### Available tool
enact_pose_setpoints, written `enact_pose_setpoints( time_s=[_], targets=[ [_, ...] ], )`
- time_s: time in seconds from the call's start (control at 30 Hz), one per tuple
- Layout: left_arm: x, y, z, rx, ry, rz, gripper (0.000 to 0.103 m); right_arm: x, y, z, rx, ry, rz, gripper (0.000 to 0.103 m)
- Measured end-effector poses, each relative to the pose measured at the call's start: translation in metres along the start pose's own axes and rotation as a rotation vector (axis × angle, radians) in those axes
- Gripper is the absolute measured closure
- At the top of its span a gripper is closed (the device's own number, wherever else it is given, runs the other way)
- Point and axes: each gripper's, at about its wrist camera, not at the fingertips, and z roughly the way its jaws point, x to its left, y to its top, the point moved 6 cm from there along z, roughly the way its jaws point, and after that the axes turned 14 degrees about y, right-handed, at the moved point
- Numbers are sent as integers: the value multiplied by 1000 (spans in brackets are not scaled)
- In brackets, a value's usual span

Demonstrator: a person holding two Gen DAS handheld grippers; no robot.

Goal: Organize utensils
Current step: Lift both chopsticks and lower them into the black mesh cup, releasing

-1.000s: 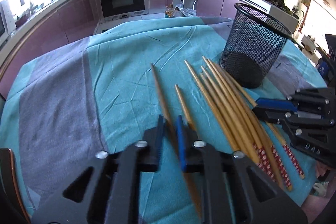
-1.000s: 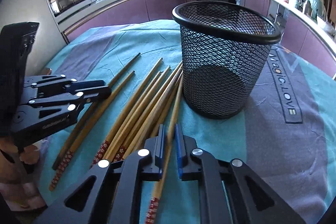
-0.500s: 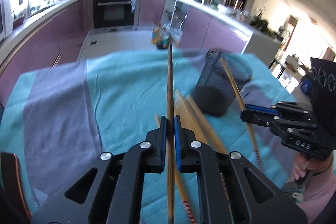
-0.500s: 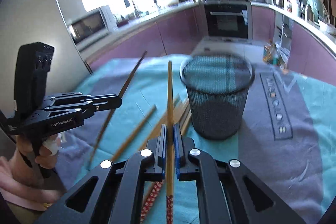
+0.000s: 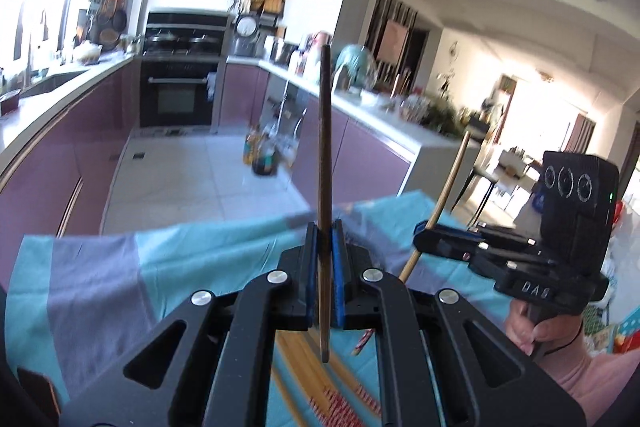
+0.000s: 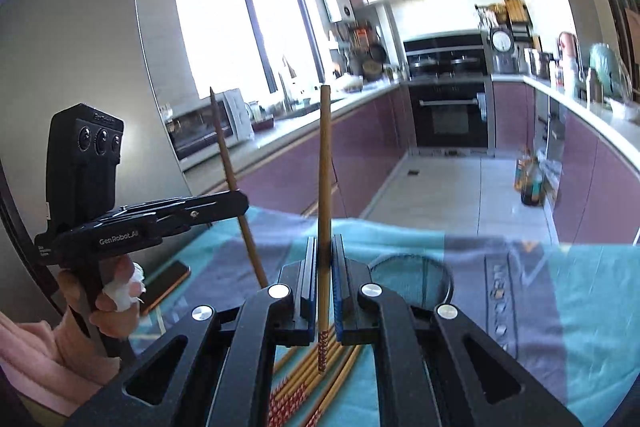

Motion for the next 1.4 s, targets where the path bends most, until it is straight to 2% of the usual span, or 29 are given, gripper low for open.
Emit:
enact_pose_setpoints(
  time_s=[0.23,0.37,0.47,0.67,0.73,0.87,0.93,1.07,1.13,1.3,1.4],
  targets=[
    [-40,56,4,-73,-42,-8,96,-14,40,-10,-71,-68,-37,97],
    [-61,62,30,-58,-25,12,96,-31,42,3,-33,-100,-35,97],
    [-75,50,52,-7,11,34,96,-44,33,16,17,-124,-22,97],
    [-88,14,92,113,31,69,96,-69,3,43,149,-133,32,97],
    [-84,-12,108,144,31,89,95,-76,-5,52,196,-143,44,97],
    [-79,-27,134,192,51,100,95,-88,-9,63,227,-164,71,97],
    [-73,-31,144,197,71,97,94,-92,-9,66,224,-166,94,97],
    [-62,-38,152,194,74,82,83,-93,-13,68,209,-163,124,94],
    [-55,-40,149,182,85,69,82,-95,-12,68,202,-174,121,85],
    [-30,-42,124,128,128,33,72,-92,-13,61,166,-182,114,76],
    [-14,-45,103,96,162,25,66,-76,-13,47,132,-153,81,69]
  ],
)
